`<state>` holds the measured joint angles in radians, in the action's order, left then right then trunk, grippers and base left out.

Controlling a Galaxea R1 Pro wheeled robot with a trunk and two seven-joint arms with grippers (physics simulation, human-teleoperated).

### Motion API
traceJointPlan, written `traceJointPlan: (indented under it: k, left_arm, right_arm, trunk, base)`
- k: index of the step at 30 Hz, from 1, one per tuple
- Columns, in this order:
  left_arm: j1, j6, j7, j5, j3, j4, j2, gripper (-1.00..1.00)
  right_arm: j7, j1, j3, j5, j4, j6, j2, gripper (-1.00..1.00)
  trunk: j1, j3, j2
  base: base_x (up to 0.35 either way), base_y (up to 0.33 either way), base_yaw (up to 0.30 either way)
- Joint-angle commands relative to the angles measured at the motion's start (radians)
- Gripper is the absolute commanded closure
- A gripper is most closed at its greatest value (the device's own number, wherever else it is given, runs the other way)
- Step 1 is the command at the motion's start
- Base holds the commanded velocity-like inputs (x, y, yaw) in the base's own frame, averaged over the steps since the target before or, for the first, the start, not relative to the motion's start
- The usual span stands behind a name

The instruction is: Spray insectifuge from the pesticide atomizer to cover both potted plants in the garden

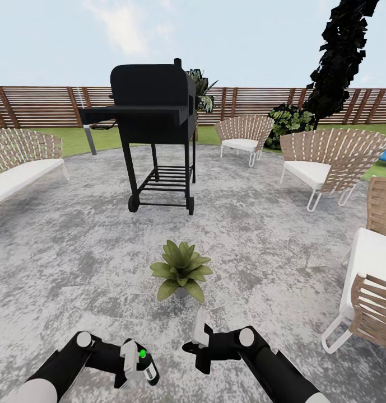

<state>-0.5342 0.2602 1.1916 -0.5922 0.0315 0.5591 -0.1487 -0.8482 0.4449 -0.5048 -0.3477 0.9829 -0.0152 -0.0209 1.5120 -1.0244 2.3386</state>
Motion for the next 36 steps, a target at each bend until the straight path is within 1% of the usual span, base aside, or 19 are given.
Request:
traceJointPlan:
  k: [1,3,4,6,9,12,14,16,18,19,21,23,25,26,28,32,33,34,36]
  left_arm:
    - [0.0,0.005,0.0,-0.002,0.002,0.001,-0.009,1.0]
    - [0.001,0.005,0.0,-0.002,0.001,0.001,-0.025,1.0]
    - [0.002,0.005,-0.001,-0.002,0.001,0.001,-0.033,1.0]
    - [0.004,0.002,-0.003,0.0,0.001,0.001,-0.059,1.0]
    - [0.006,-0.005,-0.01,0.0,-0.001,-0.003,-0.077,1.0]
    - [0.008,-0.011,-0.029,0.0,-0.046,-0.005,-0.087,1.0]
    - [0.008,-0.013,-0.05,-0.002,-0.091,-0.006,-0.087,1.0]
    - [0.008,-0.017,-0.078,-0.003,-0.135,-0.007,-0.086,1.0]
    - [0.008,-0.026,-0.092,-0.004,-0.155,-0.01,-0.084,1.0]
    - [0.008,-0.042,-0.101,-0.003,-0.165,-0.014,-0.081,1.0]
    - [0.008,-0.096,-0.107,-0.001,-0.173,-0.017,-0.077,1.0]
    - [0.008,-0.133,-0.109,-0.001,-0.175,-0.018,-0.076,1.0]
    - [0.008,-0.181,-0.118,-0.001,-0.178,-0.019,-0.074,1.0]
    - [0.008,-0.214,-0.134,-0.001,-0.18,-0.018,-0.072,1.0]
    - [0.008,-0.258,-0.15,-0.001,-0.18,-0.013,-0.071,1.0]
    - [0.0,-0.378,-0.163,-0.005,-0.175,-0.004,-0.07,1.0]
    - [-0.001,-0.395,-0.163,-0.005,-0.174,-0.004,-0.07,1.0]
    - [-0.003,-0.448,-0.164,-0.007,-0.171,-0.002,-0.069,1.0]
    - [-0.005,-0.512,-0.165,-0.008,-0.168,0.001,-0.068,1.0]
  right_arm:
    - [-0.002,0.0,-0.001,-0.005,0.002,-0.002,-0.001,1.0]
    - [-0.002,0.0,-0.001,-0.005,0.002,-0.002,-0.001,1.0]
    - [-0.002,0.0,-0.001,-0.005,0.002,-0.002,-0.002,-1.0]
    - [0.0,0.0,-0.001,-0.005,-0.008,-0.001,-0.005,-1.0]
    - [0.001,0.0,0.002,-0.004,-0.029,0.0,-0.006,-1.0]
    - [0.009,0.0,0.008,-0.002,-0.066,0.004,-0.008,-1.0]
    - [0.039,-0.001,0.031,0.001,-0.116,0.007,-0.01,-1.0]
    - [0.133,-0.002,0.092,0.005,-0.207,0.022,-0.01,-1.0]
    - [0.211,-0.003,0.142,0.007,-0.277,0.057,-0.01,-1.0]
    - [0.276,-0.004,0.186,0.008,-0.347,0.118,-0.01,-1.0]
    - [0.354,-0.004,0.241,0.009,-0.458,0.235,-0.009,-1.0]
    - [0.398,-0.005,0.26,0.009,-0.523,0.294,-0.009,-1.0]
    - [0.49,-0.006,0.275,0.014,-0.615,0.385,-0.008,-1.0]
    - [0.579,-0.008,0.279,0.022,-0.669,0.463,-0.007,-1.0]
    - [0.681,-0.021,0.279,0.027,-0.717,0.535,-0.001,-1.0]
    - [0.866,-0.057,0.28,0.029,-0.787,0.618,0.021,-1.0]
    - [0.885,-0.061,0.28,0.029,-0.792,0.627,0.022,-1.0]
    - [0.932,-0.074,0.28,0.03,-0.8,0.655,0.025,-1.0]
    - [0.97,-0.09,0.281,0.031,-0.806,0.698,0.027,-1.0]
  trunk:
    - [0.0,-0.001,0.0]
    - [0.0,-0.001,0.0]
    - [0.0,-0.001,0.0]
    - [0.0,-0.001,0.0]
    - [0.0,-0.001,0.0]
    - [0.0,-0.001,0.0]
    - [0.0,-0.001,0.0]
    - [0.0,-0.001,0.0]
    - [0.0,-0.001,0.0]
    - [0.0,-0.001,0.0]
    - [0.0,-0.001,0.0]
    - [0.0,-0.001,0.0]
    - [0.0,-0.001,0.0]
    - [0.0,-0.001,0.0]
    - [0.0,-0.001,0.0]
    - [0.0,-0.001,0.0]
    - [0.0,-0.001,0.0]
    - [0.0,-0.001,0.0]
    - [0.0,-0.001,0.0]
  base:
    - [0.0,0.0,0.0]
    - [0.0,0.0,0.0]
    - [0.0,0.0,0.0]
    - [0.0,0.0,0.0]
    - [0.0,0.0,0.0]
    - [0.0,0.0,0.0]
    - [0.0,0.0,0.0]
    - [0.0,0.0,0.0]
    - [0.0,0.0,0.0]
    - [0.0,0.0,0.0]
    - [0.0,0.0,0.0]
    - [0.0,0.0,0.0]
    - [0.0,0.0,0.0]
    - [0.0,0.0,0.0]
    - [0.0,0.0,0.0]
    - [0.0,0.0,0.0]
    - [0.0,0.0,0.0]
    - [0.0,0.0,0.0]
    - [0.0,0.0,0.0]
